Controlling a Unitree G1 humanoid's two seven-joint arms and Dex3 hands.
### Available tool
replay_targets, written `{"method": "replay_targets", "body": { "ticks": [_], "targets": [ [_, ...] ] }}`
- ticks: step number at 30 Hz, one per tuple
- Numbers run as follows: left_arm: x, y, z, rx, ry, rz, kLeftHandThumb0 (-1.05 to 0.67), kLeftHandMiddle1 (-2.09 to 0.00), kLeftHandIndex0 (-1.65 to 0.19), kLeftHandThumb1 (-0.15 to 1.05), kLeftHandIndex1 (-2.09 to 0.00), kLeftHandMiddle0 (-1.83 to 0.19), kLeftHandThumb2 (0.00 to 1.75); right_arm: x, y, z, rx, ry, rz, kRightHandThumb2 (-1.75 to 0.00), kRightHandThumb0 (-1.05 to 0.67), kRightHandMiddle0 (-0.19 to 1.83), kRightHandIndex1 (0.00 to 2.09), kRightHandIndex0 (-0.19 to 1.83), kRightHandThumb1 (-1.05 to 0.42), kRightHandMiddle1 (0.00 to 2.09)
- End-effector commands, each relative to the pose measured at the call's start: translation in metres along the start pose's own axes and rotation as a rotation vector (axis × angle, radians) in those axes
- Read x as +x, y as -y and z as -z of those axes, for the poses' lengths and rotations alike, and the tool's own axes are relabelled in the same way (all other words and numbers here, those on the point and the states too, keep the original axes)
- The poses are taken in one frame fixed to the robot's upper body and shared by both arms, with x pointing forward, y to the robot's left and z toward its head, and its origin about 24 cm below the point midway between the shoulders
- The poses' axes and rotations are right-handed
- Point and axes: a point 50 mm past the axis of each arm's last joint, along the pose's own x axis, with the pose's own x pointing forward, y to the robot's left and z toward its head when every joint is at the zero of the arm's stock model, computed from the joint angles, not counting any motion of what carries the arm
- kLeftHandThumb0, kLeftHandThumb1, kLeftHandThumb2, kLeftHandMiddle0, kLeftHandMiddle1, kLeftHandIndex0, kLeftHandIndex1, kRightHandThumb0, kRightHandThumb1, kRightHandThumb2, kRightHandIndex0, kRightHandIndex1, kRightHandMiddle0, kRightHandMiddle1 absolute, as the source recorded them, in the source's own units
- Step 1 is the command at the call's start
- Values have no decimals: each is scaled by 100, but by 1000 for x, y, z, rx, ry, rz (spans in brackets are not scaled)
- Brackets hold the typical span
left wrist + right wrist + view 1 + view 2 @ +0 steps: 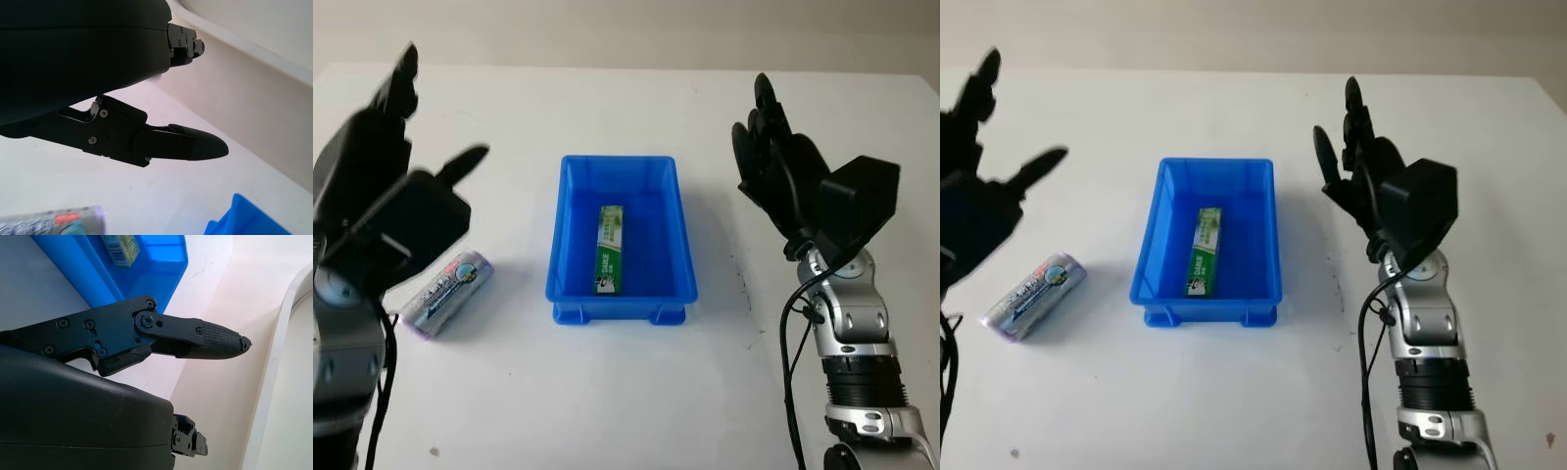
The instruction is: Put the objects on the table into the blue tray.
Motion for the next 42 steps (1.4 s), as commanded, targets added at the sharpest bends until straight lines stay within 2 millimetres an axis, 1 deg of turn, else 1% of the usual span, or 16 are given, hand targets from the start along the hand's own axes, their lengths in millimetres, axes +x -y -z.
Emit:
{"method": "replay_targets", "body": {
  "ticks": [1,4,5,6,7,8,9,11,13,14,15,16,20,27,32,42],
  "targets": [
    [-8,-3,-2,-4,5,-10,-76,-168,0,105,-6,-22,25,0,1,-5,-12,25,1,-56,-72,-19,0,-19,-105,0],
    [-15,-3,-2,-20,-8,1,-78,-161,1,105,-5,-11,26,0,1,-5,-11,23,4,-55,-72,-19,0,-19,-105,0],
    [-18,-3,-2,-35,-12,8,-78,-117,2,105,-5,-8,27,0,1,-4,-14,24,4,-55,-71,-19,0,-19,-105,0],
    [-21,-2,-2,-49,-18,16,-78,-79,2,105,-5,-14,27,0,1,-4,-15,26,3,-55,-71,-19,0,-19,-105,0],
    [-24,-2,-2,-67,-26,24,-78,-50,3,105,-5,-20,28,0,1,-4,-15,26,2,-55,-71,-19,0,-19,-105,0],
    [-27,-1,-3,-77,-32,30,-78,-26,3,105,-5,-16,28,0,1,-4,-15,26,0,-55,-71,-19,0,-19,-105,0],
    [-30,0,-3,-82,-36,34,-78,-17,3,105,-5,-14,28,0,1,-4,-15,26,0,-55,-71,-19,0,-19,-105,0],
    [-34,2,-3,-84,-38,38,-79,-7,3,105,-6,-8,29,0,1,-4,-10,25,-1,-55,-72,-19,0,-19,-105,0],
    [-39,5,-2,-59,-46,43,-80,-4,2,105,-6,-4,31,1,1,-3,-10,25,-1,-55,-72,-19,0,-19,-105,0],
    [-42,6,-2,-43,-50,39,-81,-9,1,105,-6,-12,34,1,1,-3,-10,26,-3,-55,-71,-19,0,-19,-105,0],
    [-44,8,-2,-30,-61,35,-82,-17,0,105,-7,-27,34,1,1,-3,-8,27,-6,-55,-71,-19,0,-19,-105,0],
    [-46,10,-3,-25,-63,29,-83,-15,0,105,-7,-25,35,1,1,-3,-7,27,-9,-55,-70,-19,0,-19,-105,0],
    [-53,18,-2,8,-86,20,-85,-4,0,105,-6,-3,37,1,2,-3,-1,20,-15,-56,-69,-19,0,-19,-105,0],
    [-63,29,1,34,-115,10,-78,-5,3,105,-5,-2,30,0,3,-2,18,31,-21,-56,-66,-19,0,-19,-105,0],
    [-72,35,5,38,-164,46,-79,-4,6,105,-4,3,27,0,3,-3,11,31,-19,-56,-66,-19,0,-19,-105,0],
    [-83,41,9,191,-264,36,-79,-4,7,105,-4,7,23,1,2,-2,-4,33,-17,-56,-66,-19,0,-19,-105,0]
  ]
}}
